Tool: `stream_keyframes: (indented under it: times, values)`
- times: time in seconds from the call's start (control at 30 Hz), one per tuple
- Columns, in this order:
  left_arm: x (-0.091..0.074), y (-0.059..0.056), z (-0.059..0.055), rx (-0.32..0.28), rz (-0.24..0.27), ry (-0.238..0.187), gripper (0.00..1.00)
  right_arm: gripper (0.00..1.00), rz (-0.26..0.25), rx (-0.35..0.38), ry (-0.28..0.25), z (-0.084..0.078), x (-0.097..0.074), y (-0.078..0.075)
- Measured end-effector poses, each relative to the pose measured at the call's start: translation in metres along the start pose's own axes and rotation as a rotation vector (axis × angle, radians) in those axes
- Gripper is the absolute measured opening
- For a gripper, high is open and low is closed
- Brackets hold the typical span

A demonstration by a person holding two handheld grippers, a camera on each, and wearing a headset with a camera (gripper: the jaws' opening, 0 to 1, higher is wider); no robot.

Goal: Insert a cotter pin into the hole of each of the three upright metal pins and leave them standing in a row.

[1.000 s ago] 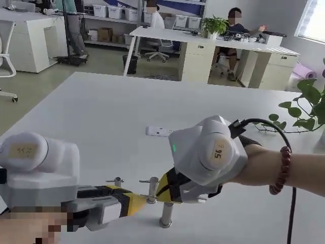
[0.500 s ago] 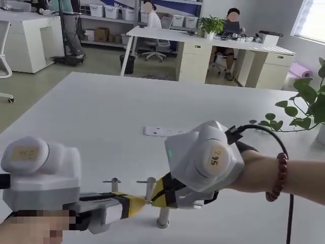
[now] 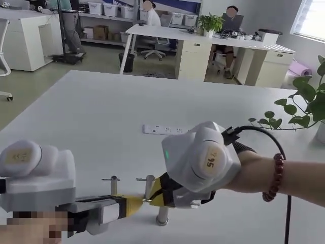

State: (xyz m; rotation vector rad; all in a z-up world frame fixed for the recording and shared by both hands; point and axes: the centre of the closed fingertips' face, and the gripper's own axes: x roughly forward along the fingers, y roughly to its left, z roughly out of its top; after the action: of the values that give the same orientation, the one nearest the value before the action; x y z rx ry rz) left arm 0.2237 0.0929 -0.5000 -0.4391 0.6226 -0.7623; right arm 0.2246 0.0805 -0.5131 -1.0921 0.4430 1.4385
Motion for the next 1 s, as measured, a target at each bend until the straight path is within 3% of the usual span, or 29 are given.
stream_keyframes:
  times: [0.2,0.37,0.73,0.9,1.0]
  values:
    - [0.0009,-0.0006,-0.0008,0.021,0.003,0.012,0.01,0.0,0.002,0.065,-0.023,-0.0007,0.002,0.001]
    - [0.001,-0.0006,0.0026,0.026,0.009,-0.003,0.0,0.0,-0.016,0.107,-0.054,-0.0003,0.0014,-0.0016]
    - [0.0038,0.0013,0.0022,0.048,0.015,0.004,0.0,0.0,-0.045,0.111,-0.063,-0.0031,0.0038,-0.0015]
    - [0.004,0.0023,0.003,0.096,0.012,0.005,0.0,0.0,-0.051,0.147,-0.077,-0.0046,0.0053,-0.0032]
    - [0.0029,0.002,0.0045,0.177,0.003,0.002,0.0,0.0,-0.053,0.171,-0.086,-0.0062,0.0055,-0.0045]
